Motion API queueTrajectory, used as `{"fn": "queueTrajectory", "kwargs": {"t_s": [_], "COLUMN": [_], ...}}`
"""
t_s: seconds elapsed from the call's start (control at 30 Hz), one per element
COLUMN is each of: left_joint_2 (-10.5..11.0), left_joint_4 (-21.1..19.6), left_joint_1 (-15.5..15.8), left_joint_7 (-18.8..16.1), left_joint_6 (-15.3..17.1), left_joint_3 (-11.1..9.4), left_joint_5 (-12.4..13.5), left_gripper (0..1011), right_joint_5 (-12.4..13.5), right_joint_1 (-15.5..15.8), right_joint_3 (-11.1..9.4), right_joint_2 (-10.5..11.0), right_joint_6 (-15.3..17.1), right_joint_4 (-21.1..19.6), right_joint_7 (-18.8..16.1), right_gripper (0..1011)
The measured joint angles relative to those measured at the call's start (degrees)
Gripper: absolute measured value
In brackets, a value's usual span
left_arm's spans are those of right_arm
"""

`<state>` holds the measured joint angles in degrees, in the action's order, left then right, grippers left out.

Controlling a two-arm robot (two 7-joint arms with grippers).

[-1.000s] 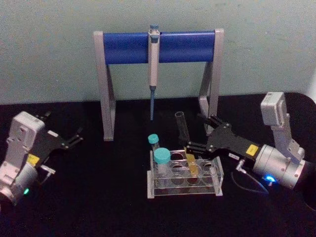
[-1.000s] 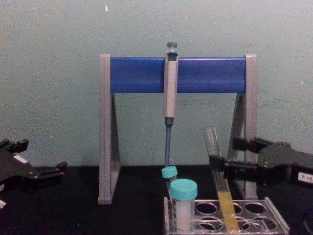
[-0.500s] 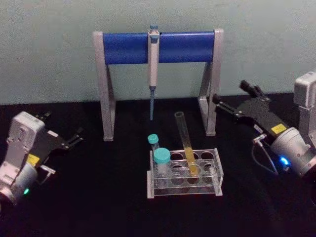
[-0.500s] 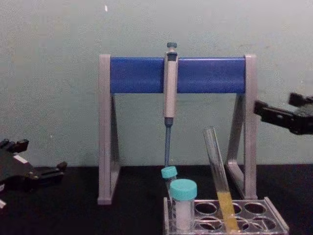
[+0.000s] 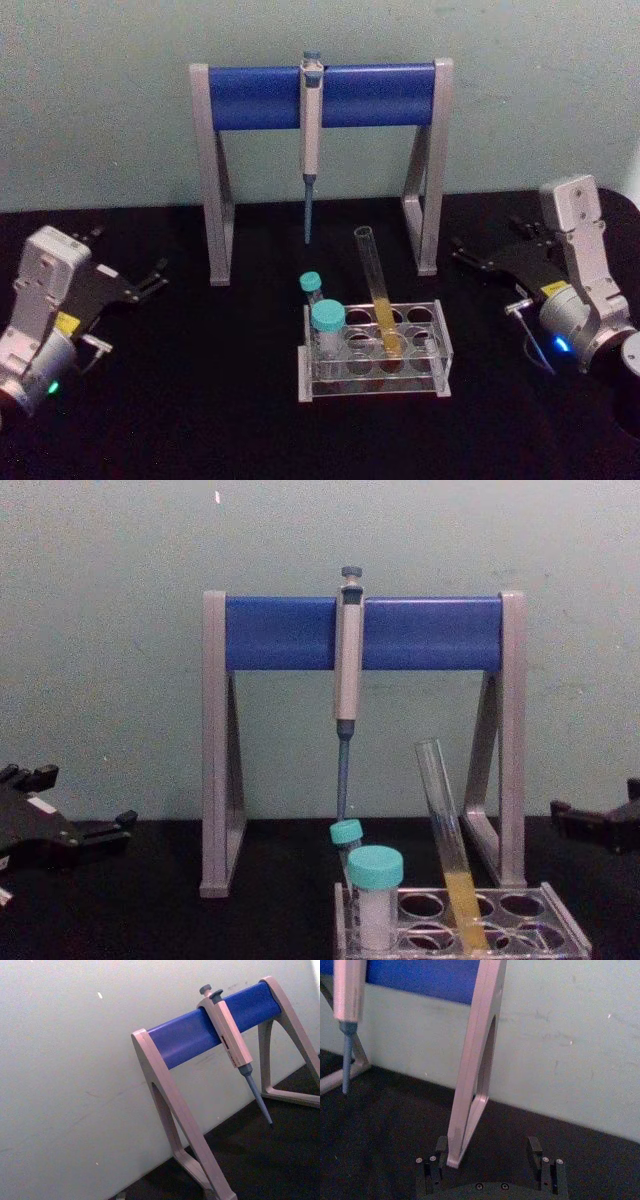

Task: Pick up the test tube from the test tube rack, shake it, then place it back into the test tube rack.

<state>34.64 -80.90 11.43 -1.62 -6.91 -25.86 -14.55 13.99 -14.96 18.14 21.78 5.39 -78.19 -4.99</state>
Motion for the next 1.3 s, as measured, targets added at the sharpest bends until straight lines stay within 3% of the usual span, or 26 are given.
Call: {"fn": "queueTrajectory", "kwargs": {"t_s": [0.17,1.3], "left_joint_2": [0.00,0.00], "left_joint_4": [0.00,0.00], "left_joint_1": [0.00,0.00], "left_joint_7": [0.00,0.00], "left_joint_6": [0.00,0.00], "left_joint_3": [0.00,0.00], "left_joint_5": [0.00,0.00], "left_gripper": [1001,1001], "right_joint_5": [-0.46,-0.41], "right_joint_1": [-0.22,-0.21], "right_joint_3": [-0.39,-0.12], "right_joint_2": [-0.57,-0.33], "right_joint_6": [0.10,0.05], "right_joint_4": [1.39,1.03], "right_joint_7": [-0.38,-0.44], "right_gripper": [1000,1000]}}
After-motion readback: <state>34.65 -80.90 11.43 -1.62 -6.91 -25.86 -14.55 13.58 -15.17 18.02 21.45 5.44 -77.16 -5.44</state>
